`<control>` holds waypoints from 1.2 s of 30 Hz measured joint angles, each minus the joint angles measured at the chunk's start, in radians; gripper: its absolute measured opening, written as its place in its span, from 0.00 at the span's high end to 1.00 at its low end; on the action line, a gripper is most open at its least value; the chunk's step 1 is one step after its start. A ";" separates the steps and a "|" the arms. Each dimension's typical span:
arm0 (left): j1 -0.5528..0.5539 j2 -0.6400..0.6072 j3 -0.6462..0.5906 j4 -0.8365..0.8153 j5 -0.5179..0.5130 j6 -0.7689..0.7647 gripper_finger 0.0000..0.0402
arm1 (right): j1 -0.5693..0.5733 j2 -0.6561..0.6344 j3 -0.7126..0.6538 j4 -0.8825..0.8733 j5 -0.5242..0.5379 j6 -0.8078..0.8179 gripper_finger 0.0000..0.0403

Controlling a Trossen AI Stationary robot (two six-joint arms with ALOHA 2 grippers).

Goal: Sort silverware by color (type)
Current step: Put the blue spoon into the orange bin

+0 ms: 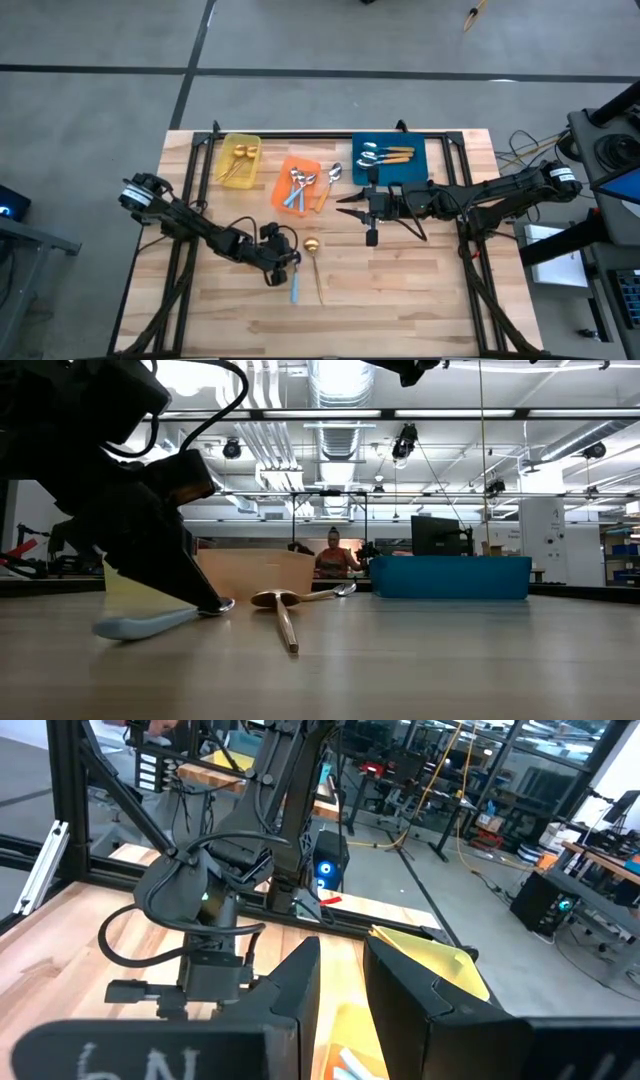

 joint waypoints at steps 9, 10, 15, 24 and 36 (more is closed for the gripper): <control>0.000 -0.009 -0.001 -0.011 -0.018 -0.030 0.93 | 0.000 0.000 0.000 0.000 0.000 0.000 0.82; 0.000 -0.013 -0.001 -0.014 -0.019 -0.033 0.94 | 0.000 0.000 0.000 0.000 0.000 0.000 0.82; 0.000 -0.037 -0.002 -0.027 -0.019 -0.035 0.99 | 0.000 0.000 0.000 -0.001 -0.001 0.000 0.82; 0.000 -0.131 -0.003 -0.224 -0.044 -0.031 1.00 | 0.000 0.000 0.000 -0.002 -0.001 0.000 0.82; 0.000 -0.310 -0.004 -0.336 -0.116 0.011 1.00 | 0.000 0.000 0.000 -0.004 -0.001 0.000 0.82</control>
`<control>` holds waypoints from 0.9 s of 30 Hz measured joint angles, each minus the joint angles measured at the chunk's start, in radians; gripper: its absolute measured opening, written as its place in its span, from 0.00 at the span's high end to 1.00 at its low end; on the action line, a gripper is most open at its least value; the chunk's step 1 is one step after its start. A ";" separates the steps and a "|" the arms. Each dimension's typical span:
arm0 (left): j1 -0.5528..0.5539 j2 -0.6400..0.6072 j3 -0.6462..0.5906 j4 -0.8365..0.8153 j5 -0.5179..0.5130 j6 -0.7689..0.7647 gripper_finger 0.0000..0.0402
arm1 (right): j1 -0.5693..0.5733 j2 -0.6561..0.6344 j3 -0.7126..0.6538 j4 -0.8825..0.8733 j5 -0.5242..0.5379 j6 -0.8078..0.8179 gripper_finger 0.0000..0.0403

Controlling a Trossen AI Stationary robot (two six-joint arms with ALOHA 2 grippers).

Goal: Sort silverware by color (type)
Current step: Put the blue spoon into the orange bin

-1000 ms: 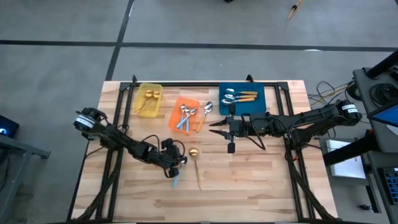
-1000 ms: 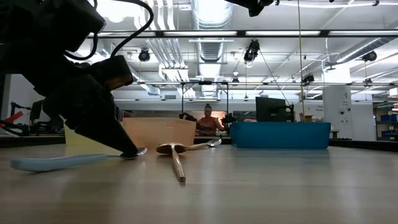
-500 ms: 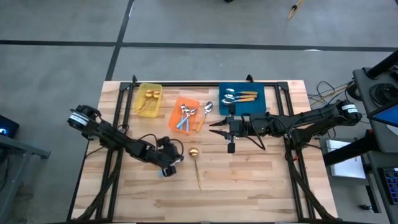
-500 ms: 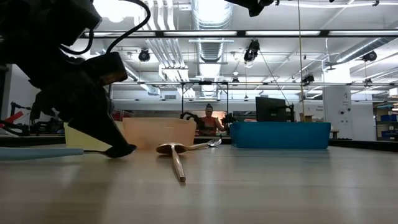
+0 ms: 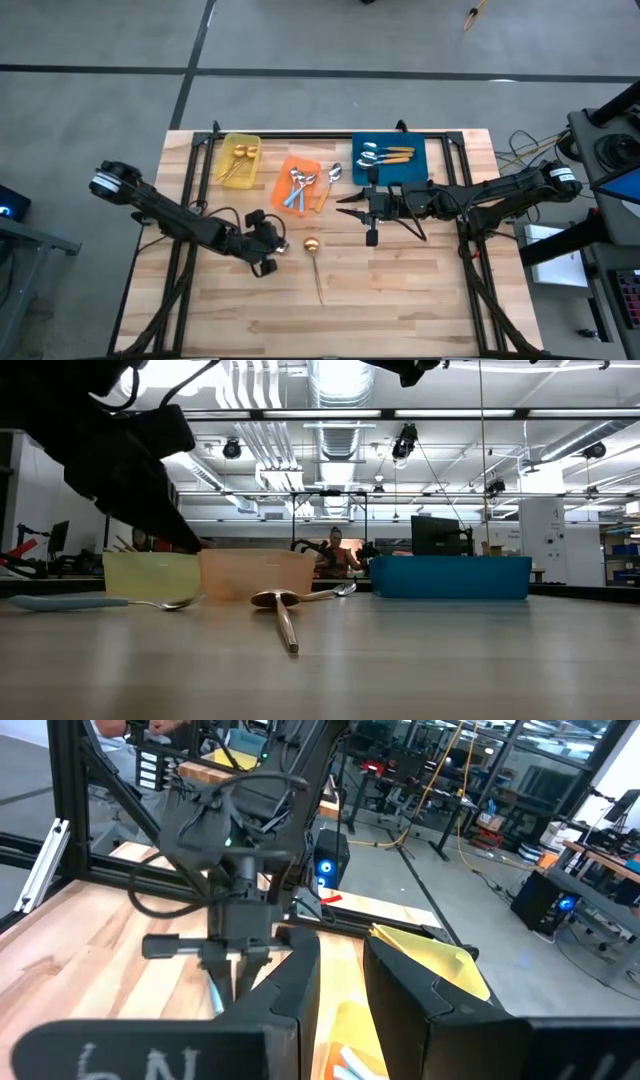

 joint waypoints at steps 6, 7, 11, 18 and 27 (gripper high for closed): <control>-0.001 -0.042 0.000 -0.082 0.046 -0.032 1.00 | 0.000 0.000 0.000 0.000 0.000 0.000 0.82; -0.003 -0.046 0.000 -0.097 0.047 -0.040 1.00 | 0.000 0.000 0.000 -0.001 0.000 0.000 0.82; -0.016 -0.054 0.000 -0.179 0.053 -0.059 1.00 | 0.000 0.000 0.000 -0.001 0.000 0.000 0.82; -0.049 -0.054 0.001 -0.230 0.074 -0.091 0.93 | 0.000 0.000 0.000 -0.001 0.000 0.000 0.82; -0.074 -0.023 0.001 -0.281 0.107 -0.123 0.72 | 0.000 0.000 0.000 -0.001 0.001 0.000 0.82</control>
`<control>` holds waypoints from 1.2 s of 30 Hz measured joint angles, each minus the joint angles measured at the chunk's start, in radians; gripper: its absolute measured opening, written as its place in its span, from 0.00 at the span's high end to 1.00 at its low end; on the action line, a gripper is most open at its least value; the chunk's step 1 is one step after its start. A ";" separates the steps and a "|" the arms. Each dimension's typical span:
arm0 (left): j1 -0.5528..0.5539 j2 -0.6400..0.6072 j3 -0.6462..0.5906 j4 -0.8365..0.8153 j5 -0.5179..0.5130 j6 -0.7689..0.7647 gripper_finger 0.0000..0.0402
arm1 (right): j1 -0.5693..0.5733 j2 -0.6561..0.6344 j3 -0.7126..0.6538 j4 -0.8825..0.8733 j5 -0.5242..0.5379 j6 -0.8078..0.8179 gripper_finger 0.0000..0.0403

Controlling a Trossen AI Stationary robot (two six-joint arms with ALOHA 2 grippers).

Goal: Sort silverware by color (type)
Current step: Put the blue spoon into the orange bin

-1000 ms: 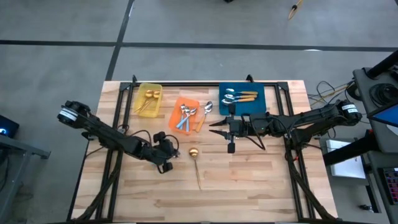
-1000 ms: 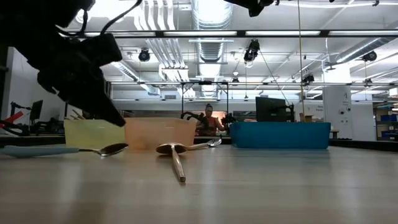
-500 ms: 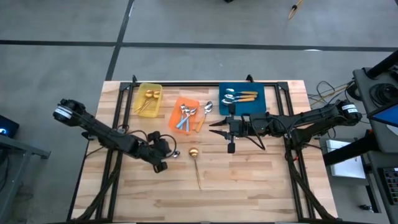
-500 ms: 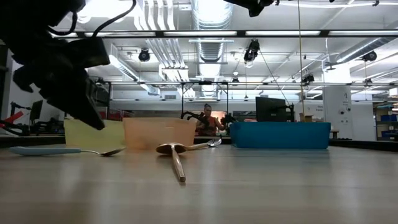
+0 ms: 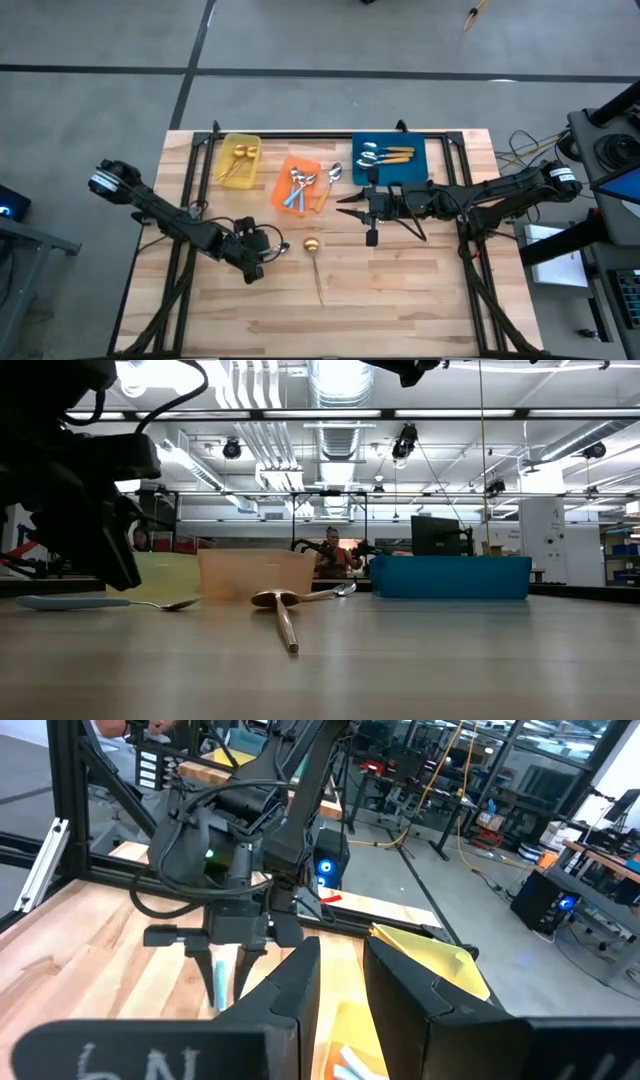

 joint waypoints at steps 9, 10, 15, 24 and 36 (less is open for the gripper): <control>-0.005 0.047 0.000 -0.027 0.024 -0.026 0.64 | 0.000 0.000 0.000 -0.001 0.000 0.000 0.82; -0.005 0.057 -0.001 -0.026 0.026 -0.031 0.65 | 0.000 0.000 0.000 -0.001 0.000 0.000 0.82; -0.015 0.104 0.003 -0.013 0.019 -0.047 0.68 | 0.000 0.000 0.000 -0.002 0.000 0.000 0.82; -0.026 0.130 0.003 -0.008 0.020 -0.081 0.89 | 0.000 0.000 0.000 -0.006 0.000 0.000 0.82; -0.024 0.105 0.078 -0.098 0.006 -0.120 0.98 | 0.000 0.000 0.000 -0.008 0.000 0.000 0.82</control>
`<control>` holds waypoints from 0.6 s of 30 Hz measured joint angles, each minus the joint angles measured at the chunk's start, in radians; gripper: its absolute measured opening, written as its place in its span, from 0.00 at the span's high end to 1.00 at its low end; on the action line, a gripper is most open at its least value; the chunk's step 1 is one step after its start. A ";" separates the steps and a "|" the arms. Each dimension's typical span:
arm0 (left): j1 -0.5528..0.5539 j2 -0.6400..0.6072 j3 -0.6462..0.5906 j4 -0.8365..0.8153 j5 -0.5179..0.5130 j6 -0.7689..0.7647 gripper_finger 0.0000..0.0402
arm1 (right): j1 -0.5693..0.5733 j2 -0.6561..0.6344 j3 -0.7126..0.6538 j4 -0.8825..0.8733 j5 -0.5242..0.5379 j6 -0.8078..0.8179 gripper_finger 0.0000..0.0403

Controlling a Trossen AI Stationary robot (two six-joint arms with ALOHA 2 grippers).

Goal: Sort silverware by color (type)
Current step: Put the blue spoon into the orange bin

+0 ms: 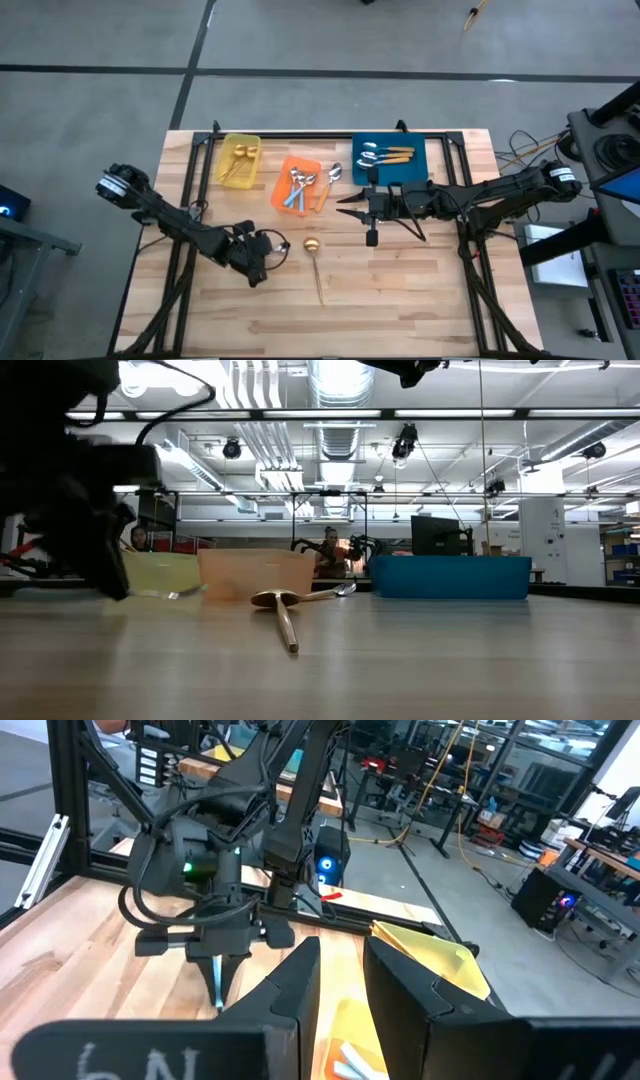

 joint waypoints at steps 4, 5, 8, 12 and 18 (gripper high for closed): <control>0.000 -0.030 0.048 -0.056 -0.048 -0.002 0.98 | 0.000 0.000 0.000 -0.006 0.000 0.000 0.82; 0.000 -0.038 0.058 -0.070 -0.060 -0.002 0.98 | 0.000 0.000 0.000 -0.009 0.000 0.000 0.82; 0.003 -0.066 0.094 -0.081 -0.096 -0.001 0.98 | 0.000 0.000 0.000 -0.022 0.000 0.005 0.82; 0.028 -0.099 0.137 -0.107 -0.152 0.002 0.98 | 0.000 0.000 0.000 -0.025 0.001 0.007 0.82; 0.138 -0.127 0.198 -0.114 -0.184 0.023 0.98 | 0.000 0.000 0.000 -0.048 0.006 0.011 0.82</control>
